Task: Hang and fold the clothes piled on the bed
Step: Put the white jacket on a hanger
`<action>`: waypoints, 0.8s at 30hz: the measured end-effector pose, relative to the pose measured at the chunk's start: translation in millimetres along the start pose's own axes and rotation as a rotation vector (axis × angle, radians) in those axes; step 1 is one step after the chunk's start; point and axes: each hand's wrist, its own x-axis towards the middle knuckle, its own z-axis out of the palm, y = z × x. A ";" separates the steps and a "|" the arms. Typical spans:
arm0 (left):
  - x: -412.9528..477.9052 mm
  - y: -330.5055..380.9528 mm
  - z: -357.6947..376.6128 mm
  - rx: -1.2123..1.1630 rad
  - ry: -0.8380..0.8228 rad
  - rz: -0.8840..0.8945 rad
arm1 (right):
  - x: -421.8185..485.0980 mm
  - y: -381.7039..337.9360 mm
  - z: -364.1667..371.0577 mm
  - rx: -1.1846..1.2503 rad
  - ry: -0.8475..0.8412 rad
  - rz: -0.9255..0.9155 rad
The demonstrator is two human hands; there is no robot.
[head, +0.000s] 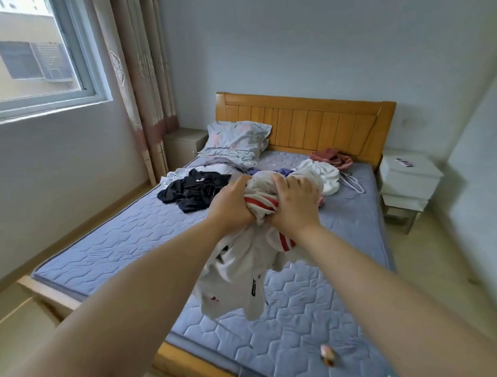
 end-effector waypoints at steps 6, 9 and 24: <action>32.6 87.4 85.7 -0.007 -0.078 0.057 | -18.1 123.5 -27.5 0.002 -0.089 0.093; 57.1 116.8 127.6 -0.014 -0.094 0.071 | -17.4 180.5 -28.9 0.001 -0.134 0.137; 212.7 307.5 358.4 -0.092 -0.189 0.071 | -8.5 506.1 -72.1 -0.023 -0.144 0.320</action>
